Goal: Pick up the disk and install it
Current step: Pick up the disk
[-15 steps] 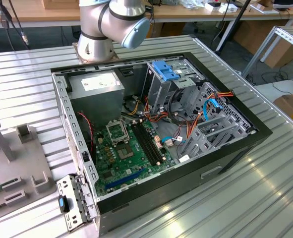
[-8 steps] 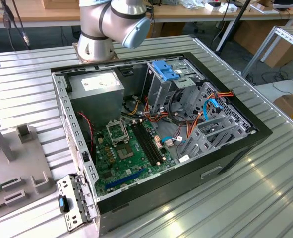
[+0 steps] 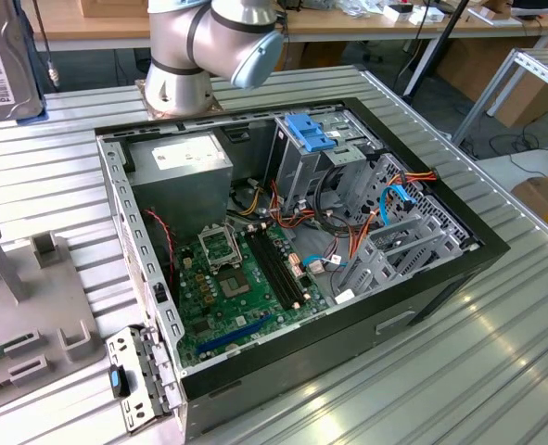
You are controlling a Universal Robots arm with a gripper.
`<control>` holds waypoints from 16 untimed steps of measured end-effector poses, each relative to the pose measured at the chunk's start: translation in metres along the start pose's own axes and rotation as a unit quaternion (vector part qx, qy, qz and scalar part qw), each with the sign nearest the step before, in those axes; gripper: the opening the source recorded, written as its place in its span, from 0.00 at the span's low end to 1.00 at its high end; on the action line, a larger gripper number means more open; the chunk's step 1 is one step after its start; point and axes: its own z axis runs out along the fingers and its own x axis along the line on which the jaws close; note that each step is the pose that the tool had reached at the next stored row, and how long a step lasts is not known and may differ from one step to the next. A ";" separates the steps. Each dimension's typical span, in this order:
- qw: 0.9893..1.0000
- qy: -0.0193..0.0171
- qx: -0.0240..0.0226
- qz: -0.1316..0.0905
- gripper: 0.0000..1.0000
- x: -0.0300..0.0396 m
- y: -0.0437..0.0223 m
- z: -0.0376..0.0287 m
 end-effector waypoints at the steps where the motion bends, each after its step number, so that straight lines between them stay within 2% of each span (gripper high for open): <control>1: 1.000 0.000 0.000 0.000 0.37 0.0003 -0.0062 -0.0002; 2: 1.000 0.000 0.000 0.000 0.37 0.0010 -0.0207 -0.0003; 3: 1.000 0.000 0.000 0.000 0.37 0.0014 -0.0288 -0.0004; 4: 1.000 0.000 0.000 0.000 0.37 0.0023 -0.0427 -0.0006; 6: 1.000 0.000 0.000 0.000 0.37 0.0039 -0.0645 -0.0008; 9: 1.000 0.000 0.000 0.000 0.37 0.0053 -0.0833 -0.0010; 13: 1.000 0.000 0.000 0.000 0.37 0.0080 -0.1212 -0.0014; 14: 1.000 0.000 0.000 0.000 0.37 0.0088 -0.1315 -0.0015; 15: 1.000 0.000 0.000 0.000 0.37 0.0098 -0.1451 -0.0016; 16: 1.000 0.000 0.000 0.000 0.37 0.0100 -0.1485 -0.0016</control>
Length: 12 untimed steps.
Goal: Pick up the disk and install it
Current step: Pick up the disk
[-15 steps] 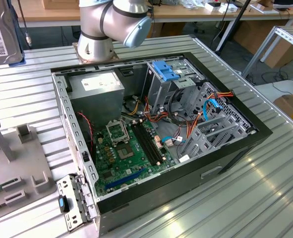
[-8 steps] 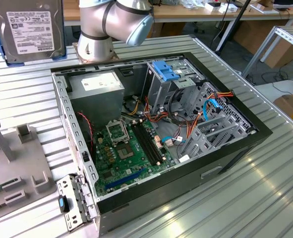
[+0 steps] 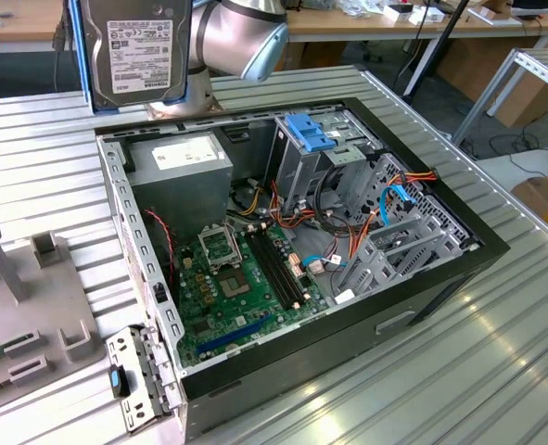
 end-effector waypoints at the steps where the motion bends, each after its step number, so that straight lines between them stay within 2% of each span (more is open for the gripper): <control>1: 1.000 0.000 0.000 0.000 0.37 0.0000 -0.0008 -0.0001; 6: 1.000 0.000 0.000 0.000 0.37 0.0001 -0.0024 0.0000; 8: 1.000 0.000 0.000 0.000 0.37 0.0005 -0.0081 -0.0001; 9: 1.000 0.000 0.000 0.000 0.37 0.0010 -0.0144 -0.0003; 12: 1.000 0.000 0.000 0.000 0.37 0.0018 -0.0247 -0.0004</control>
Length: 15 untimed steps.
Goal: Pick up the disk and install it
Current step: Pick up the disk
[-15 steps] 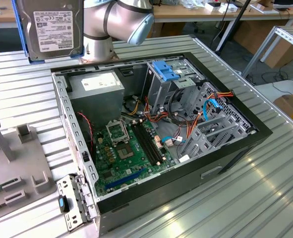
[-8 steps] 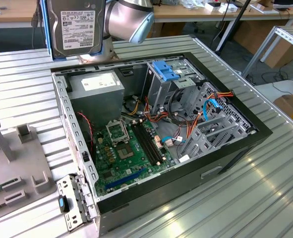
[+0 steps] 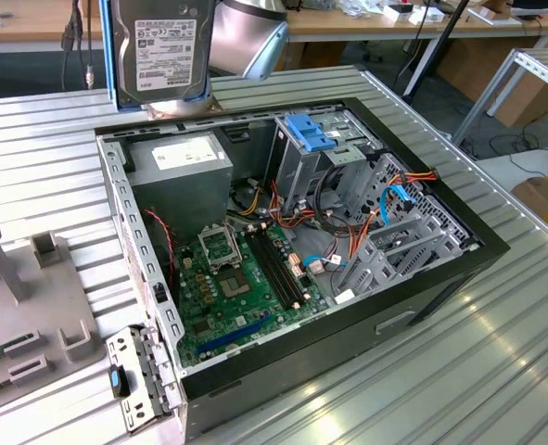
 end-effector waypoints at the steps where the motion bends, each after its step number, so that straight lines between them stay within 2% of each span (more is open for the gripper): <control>1: 1.000 0.000 0.000 0.000 0.37 0.0002 -0.0028 0.0000; 3: 1.000 0.000 0.000 0.000 0.37 0.0007 -0.0093 -0.0002; 5: 1.000 0.000 0.000 0.000 0.37 0.0010 -0.0121 -0.0002; 7: 1.000 0.000 0.000 0.000 0.37 0.0012 -0.0123 -0.0002; 15: 1.000 0.000 0.000 0.000 0.37 0.0103 -0.0115 -0.0008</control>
